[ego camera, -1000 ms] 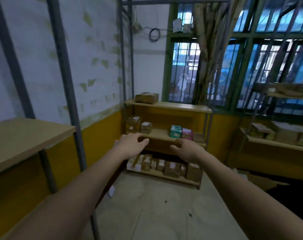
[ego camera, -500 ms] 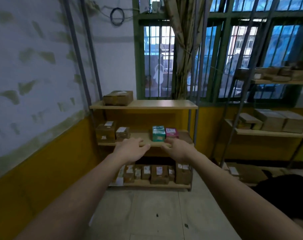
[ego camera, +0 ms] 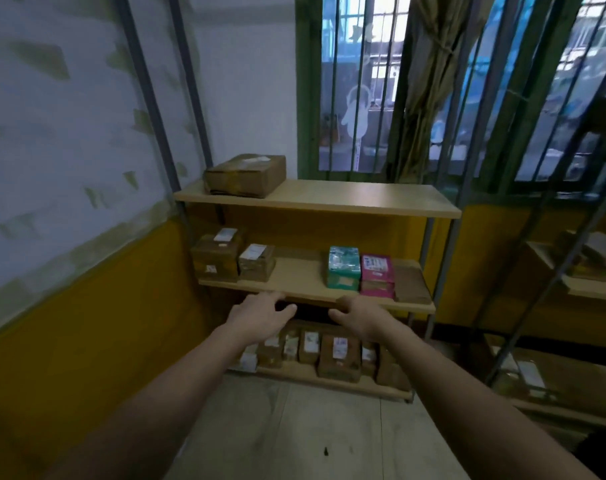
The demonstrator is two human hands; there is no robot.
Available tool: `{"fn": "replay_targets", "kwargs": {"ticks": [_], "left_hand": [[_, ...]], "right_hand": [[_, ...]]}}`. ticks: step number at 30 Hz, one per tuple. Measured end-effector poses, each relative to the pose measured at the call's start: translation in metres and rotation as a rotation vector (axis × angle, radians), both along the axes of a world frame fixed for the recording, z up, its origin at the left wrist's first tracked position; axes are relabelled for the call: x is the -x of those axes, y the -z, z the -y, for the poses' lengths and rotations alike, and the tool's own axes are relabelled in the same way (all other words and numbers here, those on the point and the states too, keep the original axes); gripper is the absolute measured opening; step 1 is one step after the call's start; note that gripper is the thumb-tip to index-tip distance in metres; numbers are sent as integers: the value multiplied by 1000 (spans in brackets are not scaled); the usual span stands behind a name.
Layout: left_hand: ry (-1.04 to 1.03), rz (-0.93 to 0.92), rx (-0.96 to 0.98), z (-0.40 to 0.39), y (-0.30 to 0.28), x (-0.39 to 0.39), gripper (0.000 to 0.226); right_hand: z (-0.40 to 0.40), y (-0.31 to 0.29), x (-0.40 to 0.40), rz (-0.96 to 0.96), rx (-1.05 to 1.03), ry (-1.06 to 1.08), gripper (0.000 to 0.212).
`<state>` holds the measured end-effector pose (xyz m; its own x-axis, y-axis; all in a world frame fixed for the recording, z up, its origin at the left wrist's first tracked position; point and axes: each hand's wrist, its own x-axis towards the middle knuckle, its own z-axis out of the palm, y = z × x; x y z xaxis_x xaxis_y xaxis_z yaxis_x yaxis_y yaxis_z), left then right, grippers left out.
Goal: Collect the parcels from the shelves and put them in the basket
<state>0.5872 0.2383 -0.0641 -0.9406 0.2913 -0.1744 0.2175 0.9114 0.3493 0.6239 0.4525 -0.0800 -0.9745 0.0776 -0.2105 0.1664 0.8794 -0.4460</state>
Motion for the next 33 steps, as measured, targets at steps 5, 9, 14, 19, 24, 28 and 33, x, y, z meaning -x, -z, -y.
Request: {"fn": "replay_targets", "kwargs": {"ticks": [5,9,14,19,24,28,33], "left_hand": [[-31,68,-35,3,53,84,64],[-4,202,-164,-6,98,148,60],[-3,318,-333,-27,130,225,53],[-25,399,-436,-69,148,287,40],[-13,499,-467,-132,188,340,28],[-167,513,-494,-187,214,380,31],[-356,529,-511,-243,237,414,43]], "right_hand": [[-1,46,90,75,33,-53,47],[-7,82,145,128,90,-24,37],[-45,93,198,127,173,29,29],[-107,133,253,114,296,209,44],[-161,164,303,104,344,280,30],[-204,187,351,35,436,260,22],[-244,203,400,-10,607,257,15]]}}
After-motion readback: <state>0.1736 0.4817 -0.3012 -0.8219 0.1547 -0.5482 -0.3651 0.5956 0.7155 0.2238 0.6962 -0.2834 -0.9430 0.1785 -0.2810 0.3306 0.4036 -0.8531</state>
